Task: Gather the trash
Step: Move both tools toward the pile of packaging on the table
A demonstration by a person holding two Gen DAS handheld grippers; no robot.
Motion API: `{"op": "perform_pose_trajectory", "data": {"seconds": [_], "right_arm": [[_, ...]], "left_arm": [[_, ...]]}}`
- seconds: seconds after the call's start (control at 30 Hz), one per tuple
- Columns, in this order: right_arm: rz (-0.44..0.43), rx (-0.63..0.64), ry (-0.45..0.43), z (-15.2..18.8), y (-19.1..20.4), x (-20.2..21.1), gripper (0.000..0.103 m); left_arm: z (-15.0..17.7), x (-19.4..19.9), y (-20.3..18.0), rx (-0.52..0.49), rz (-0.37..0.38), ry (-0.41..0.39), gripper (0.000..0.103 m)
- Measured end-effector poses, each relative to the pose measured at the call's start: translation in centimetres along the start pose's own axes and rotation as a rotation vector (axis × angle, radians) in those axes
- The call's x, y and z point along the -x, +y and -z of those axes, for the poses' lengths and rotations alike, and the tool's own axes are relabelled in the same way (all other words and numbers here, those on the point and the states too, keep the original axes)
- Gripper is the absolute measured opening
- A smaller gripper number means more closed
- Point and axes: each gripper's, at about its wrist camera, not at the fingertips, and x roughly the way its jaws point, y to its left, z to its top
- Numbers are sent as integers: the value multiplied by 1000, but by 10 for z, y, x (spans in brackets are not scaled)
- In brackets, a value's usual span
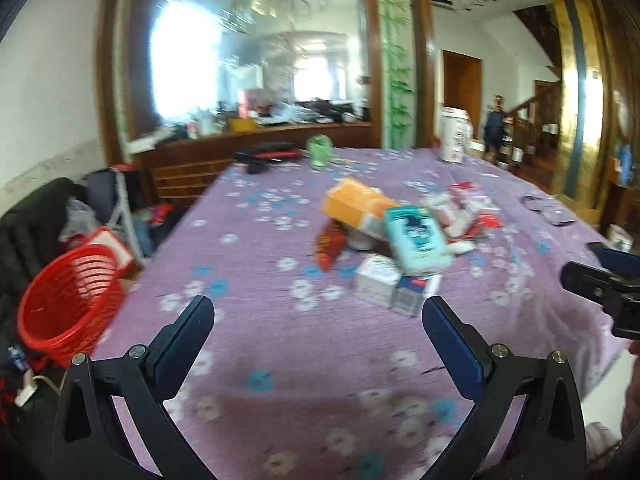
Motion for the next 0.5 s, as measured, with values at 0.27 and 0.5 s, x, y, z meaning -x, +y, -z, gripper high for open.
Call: {"op": "perform_pose_trajectory", "data": {"seconds": [0.27, 0.5], "right_arm": [[124, 83, -88, 4, 13, 12, 103], [128, 83, -56, 3, 12, -2, 103]], "left_arm": [[12, 5, 14, 4, -54, -11, 103], [14, -2, 9, -3, -54, 7, 103]]}}
